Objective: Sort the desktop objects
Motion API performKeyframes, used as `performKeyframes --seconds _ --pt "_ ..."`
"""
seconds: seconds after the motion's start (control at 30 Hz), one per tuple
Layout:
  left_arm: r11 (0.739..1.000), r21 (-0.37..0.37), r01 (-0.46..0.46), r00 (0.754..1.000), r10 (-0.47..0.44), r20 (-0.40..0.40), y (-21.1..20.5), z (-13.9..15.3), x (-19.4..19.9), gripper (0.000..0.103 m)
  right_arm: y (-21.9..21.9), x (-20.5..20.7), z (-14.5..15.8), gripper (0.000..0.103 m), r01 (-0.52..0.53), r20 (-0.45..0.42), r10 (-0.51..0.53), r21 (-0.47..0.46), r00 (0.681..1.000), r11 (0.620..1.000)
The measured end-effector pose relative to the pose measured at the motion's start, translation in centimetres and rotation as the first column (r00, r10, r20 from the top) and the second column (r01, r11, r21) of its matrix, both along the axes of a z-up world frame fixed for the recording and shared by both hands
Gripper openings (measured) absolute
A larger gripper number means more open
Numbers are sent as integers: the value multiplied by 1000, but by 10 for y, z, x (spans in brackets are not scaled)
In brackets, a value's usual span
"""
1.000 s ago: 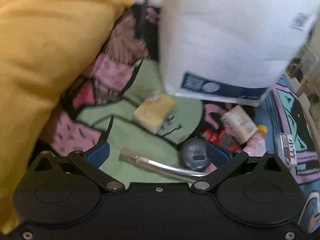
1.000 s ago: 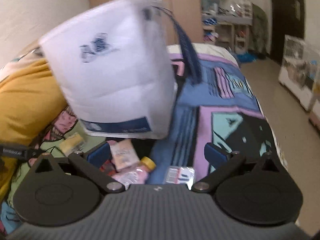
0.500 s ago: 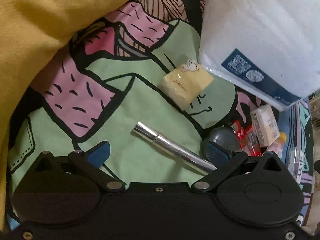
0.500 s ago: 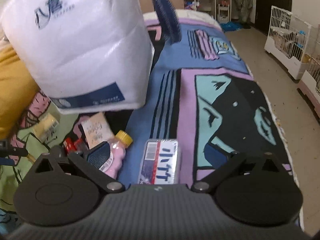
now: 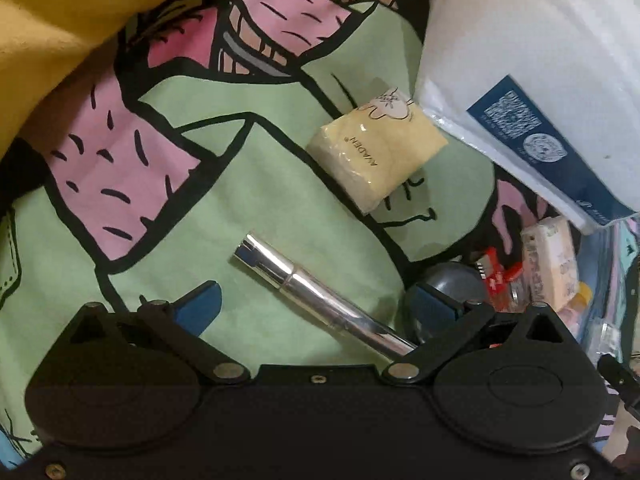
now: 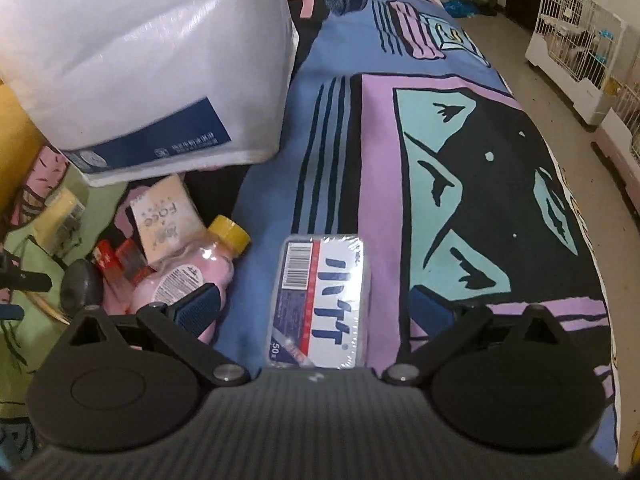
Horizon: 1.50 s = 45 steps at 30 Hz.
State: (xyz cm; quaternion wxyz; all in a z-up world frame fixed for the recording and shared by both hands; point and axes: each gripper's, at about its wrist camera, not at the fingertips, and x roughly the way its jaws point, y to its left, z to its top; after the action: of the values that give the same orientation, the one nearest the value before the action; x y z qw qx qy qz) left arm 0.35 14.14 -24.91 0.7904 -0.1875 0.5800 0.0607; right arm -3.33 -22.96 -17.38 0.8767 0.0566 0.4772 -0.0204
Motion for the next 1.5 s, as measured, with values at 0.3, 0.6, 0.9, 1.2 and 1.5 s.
performKeyframes --seconds 0.3,0.6,0.9,1.2,1.5 --pt "995 98 11 1000 -10 -13 -15 -7 3 99 8 12 -24 103 15 -93 -18 -29 996 999" --pt "985 173 -24 1000 25 1 -14 -4 -4 54 17 16 -27 84 4 -84 -11 -86 996 996" --pt "985 165 42 999 -46 24 -27 1 -11 23 23 16 -23 60 -31 -83 21 -115 996 993" --pt "994 89 67 997 -69 18 -19 5 -16 16 21 13 -21 60 -23 -73 18 -64 997 998" --pt "980 146 135 988 -144 56 -34 16 -27 16 26 9 -16 60 -49 -57 47 -28 997 998"
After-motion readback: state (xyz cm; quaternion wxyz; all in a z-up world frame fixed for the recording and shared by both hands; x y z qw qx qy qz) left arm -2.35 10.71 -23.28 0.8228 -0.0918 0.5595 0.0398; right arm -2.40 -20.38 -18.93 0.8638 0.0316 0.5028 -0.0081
